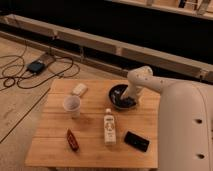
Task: Drag the ceramic bowl in a circle
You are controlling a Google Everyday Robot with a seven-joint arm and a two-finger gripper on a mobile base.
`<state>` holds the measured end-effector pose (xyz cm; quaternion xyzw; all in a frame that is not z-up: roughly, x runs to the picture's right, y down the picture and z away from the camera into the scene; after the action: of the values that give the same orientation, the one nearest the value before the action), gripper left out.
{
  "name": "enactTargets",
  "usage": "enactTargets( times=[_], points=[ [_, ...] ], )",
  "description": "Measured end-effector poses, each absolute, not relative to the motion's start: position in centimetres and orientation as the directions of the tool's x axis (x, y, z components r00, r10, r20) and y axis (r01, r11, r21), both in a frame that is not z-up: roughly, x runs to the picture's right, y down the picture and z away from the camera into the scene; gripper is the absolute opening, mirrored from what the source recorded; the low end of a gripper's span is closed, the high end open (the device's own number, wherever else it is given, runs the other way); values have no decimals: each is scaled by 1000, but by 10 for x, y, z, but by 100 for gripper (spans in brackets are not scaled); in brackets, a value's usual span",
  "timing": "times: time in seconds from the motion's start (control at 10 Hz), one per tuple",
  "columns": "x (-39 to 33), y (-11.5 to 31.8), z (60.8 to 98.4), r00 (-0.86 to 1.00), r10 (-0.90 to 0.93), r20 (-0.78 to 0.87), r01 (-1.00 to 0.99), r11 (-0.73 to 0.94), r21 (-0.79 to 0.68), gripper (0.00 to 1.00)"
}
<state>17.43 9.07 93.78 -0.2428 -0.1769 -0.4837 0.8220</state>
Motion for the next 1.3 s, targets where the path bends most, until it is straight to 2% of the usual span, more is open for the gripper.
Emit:
enactTargets(
  times=[0.5, 0.6, 1.0, 1.3],
  points=[
    [220, 74, 920, 529, -695, 488, 848, 456, -270, 4],
    [230, 74, 915, 543, -690, 480, 840, 462, -285, 0],
    [281, 80, 896, 615, -658, 435, 788, 491, -372, 0],
    [292, 60, 909, 628, -669, 397, 776, 502, -382, 0]
  ],
)
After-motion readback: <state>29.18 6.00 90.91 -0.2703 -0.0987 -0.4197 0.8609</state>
